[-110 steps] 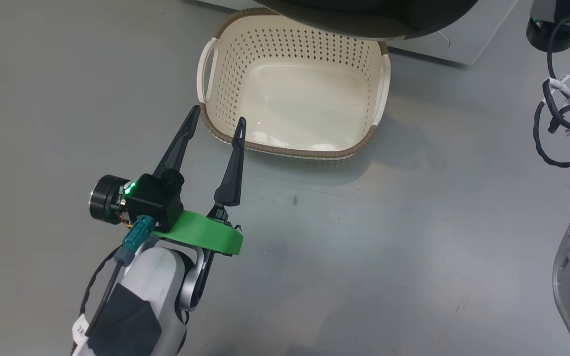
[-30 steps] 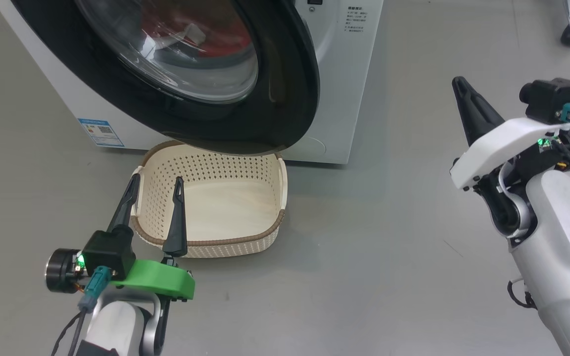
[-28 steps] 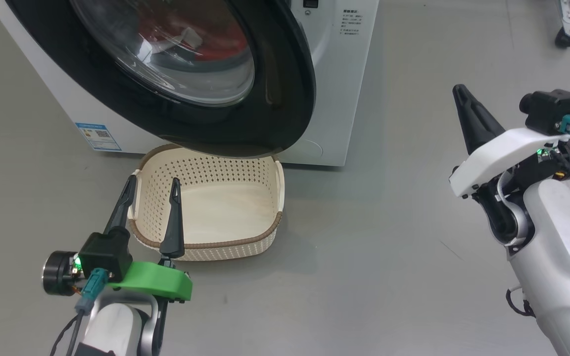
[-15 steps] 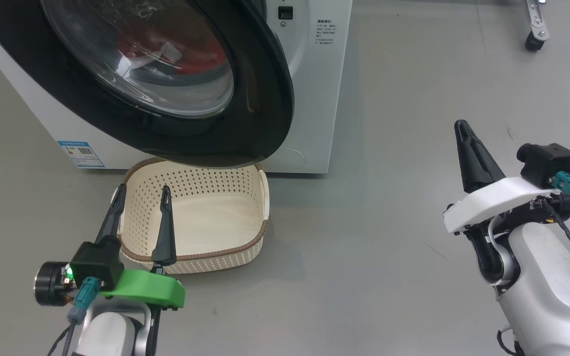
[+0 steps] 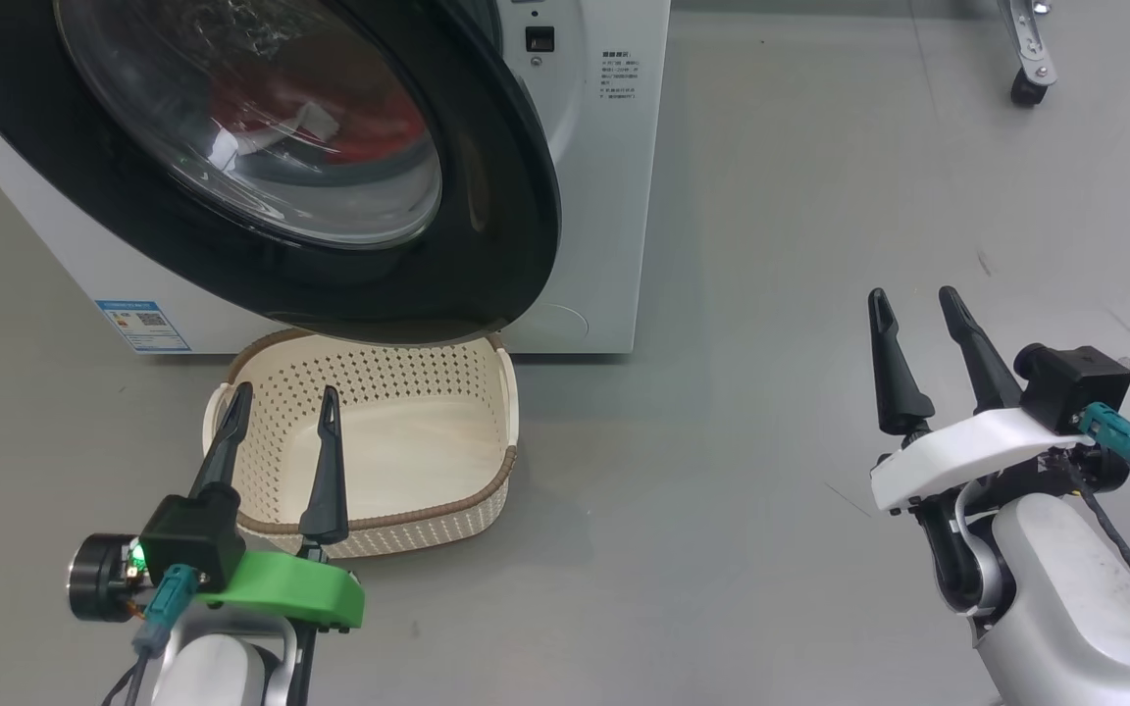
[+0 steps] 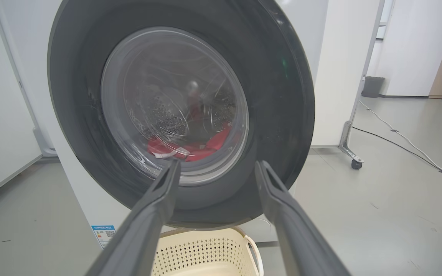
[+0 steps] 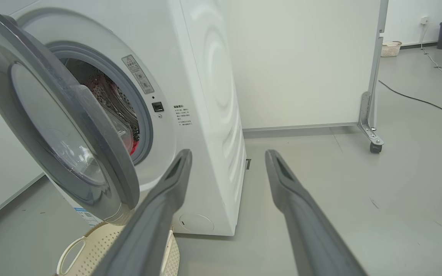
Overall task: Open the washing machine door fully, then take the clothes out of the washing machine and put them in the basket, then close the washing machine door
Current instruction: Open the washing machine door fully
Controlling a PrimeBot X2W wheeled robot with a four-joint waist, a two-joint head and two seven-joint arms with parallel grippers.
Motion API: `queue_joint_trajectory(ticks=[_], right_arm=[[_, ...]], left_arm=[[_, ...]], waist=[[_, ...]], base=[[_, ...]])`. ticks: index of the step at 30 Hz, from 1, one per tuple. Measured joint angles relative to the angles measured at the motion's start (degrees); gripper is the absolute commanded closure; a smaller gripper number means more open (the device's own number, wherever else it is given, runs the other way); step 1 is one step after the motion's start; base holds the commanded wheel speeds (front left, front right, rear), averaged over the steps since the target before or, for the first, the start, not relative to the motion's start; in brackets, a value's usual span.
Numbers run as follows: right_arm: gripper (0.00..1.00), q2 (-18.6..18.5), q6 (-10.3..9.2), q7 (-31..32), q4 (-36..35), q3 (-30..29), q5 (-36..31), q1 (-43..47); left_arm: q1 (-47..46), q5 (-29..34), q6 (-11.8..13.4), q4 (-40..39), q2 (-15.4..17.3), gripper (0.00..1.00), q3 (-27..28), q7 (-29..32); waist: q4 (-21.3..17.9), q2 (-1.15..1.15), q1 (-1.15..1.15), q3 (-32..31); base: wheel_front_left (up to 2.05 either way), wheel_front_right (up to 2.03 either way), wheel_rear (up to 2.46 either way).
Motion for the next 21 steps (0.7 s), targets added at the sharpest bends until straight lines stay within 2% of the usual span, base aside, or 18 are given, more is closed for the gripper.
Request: queue_joint_trajectory(ticks=[21], right_arm=[[0.00, 1.13, -0.51, -0.47, -0.85, -0.24, -1.08, 2.62]], left_arm=[[0.41, 0.83, -0.57, 0.01, 0.00, 0.00, 0.34, 0.00]], waist=[[-0.26, 0.00, 0.00, -0.49]], base=[[0.00, 0.00, 0.00]])
